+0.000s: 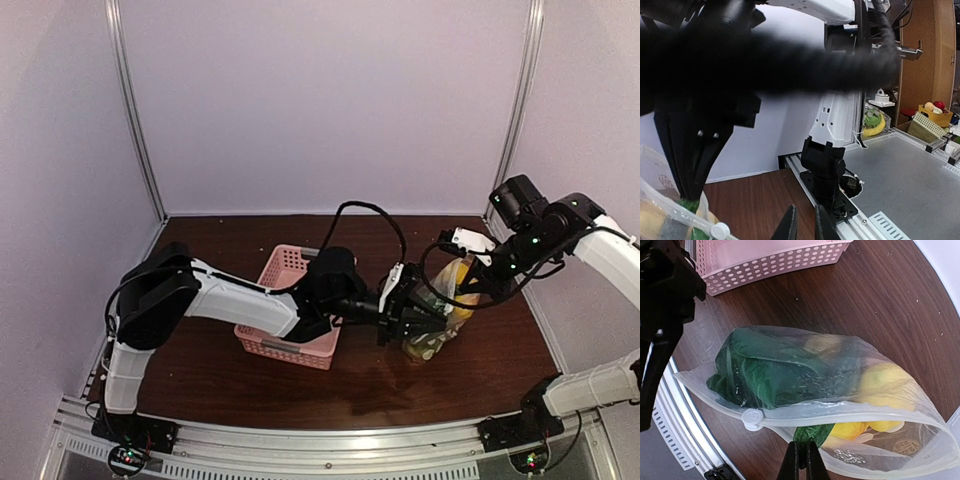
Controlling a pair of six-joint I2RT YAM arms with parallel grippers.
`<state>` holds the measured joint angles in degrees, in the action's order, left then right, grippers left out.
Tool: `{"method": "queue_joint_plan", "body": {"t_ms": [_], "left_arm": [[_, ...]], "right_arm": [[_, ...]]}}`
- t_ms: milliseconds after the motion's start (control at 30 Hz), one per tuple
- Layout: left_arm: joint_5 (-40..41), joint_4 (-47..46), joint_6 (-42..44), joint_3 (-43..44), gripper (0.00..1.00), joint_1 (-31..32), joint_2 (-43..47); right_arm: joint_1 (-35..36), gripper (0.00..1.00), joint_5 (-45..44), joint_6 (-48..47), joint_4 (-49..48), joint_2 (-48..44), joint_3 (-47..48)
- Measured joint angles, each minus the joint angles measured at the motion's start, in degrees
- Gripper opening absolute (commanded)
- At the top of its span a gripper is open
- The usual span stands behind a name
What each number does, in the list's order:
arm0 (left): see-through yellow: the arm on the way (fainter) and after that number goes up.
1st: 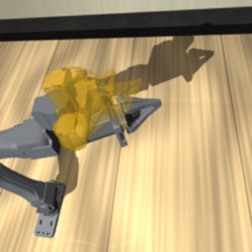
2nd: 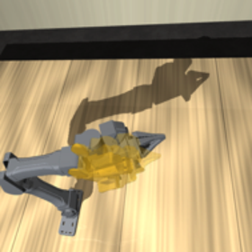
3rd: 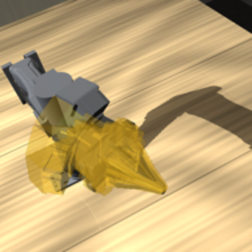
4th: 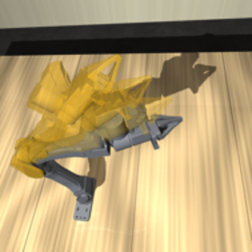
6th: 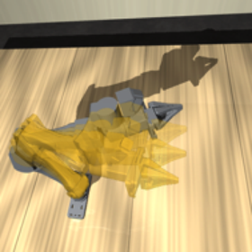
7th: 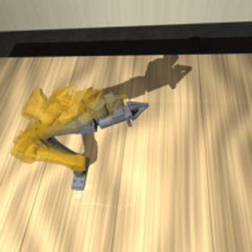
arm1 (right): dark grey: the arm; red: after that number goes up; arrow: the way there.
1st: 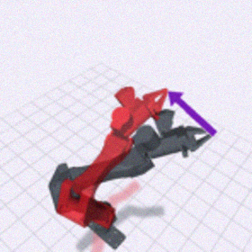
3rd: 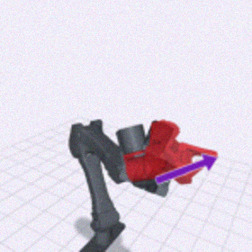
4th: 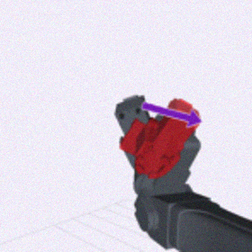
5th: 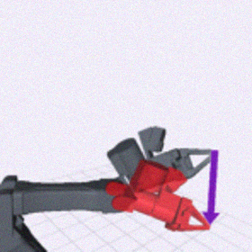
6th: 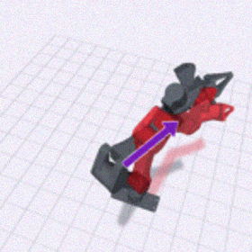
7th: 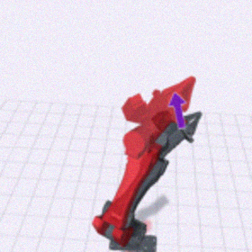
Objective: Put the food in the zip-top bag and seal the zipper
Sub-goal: Adjust the fake vegetable in the zipper food storage bag, then pick up the zipper food storage bag from the center of the board.
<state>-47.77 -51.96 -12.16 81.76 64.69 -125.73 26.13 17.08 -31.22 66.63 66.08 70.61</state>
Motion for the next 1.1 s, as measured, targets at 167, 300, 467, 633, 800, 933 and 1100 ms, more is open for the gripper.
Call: {"method": "queue_joint_plan", "body": {"t_ms": [167, 300, 467, 633, 800, 933, 1100], "left_arm": [[2.32, 4.31, 2.25, 0.44, 0.33, 0.98, 2.16], [10.43, 13.25, 3.50, 0.68, 0.53, 0.76, 4.46], [22.91, 23.74, 3.19, 3.52, 0.67, 0.57, 6.49], [30.32, 28.72, -3.02, 6.34, 0.70, -1.64, 7.04], [31.52, 35.80, -8.90, 13.99, 0.76, -4.66, 6.78], [30.84, 40.37, -11.10, 20.85, 0.73, -4.98, 5.90], [28.81, 45.20, -10.86, 21.40, 0.61, -4.11, 5.86]], "right_arm": [[1.51, 0.13, 0.20, 1.27, -0.87, 2.89, -0.04], [1.46, 0.41, 0.63, 2.95, -1.75, 4.35, 0.13], [0.31, 0.53, -0.55, 4.02, -1.84, 2.27, 3.78], [-4.81, 0.64, -1.09, 5.11, -4.85, -0.31, 8.52], [-8.02, 0.66, -4.48, 6.75, -8.59, 1.95, 8.31], [-10.93, 0.68, -6.58, 8.33, -10.71, 5.92, 7.23], [-12.61, 0.67, -4.81, 6.47, -10.86, 5.88, 7.06]]}}
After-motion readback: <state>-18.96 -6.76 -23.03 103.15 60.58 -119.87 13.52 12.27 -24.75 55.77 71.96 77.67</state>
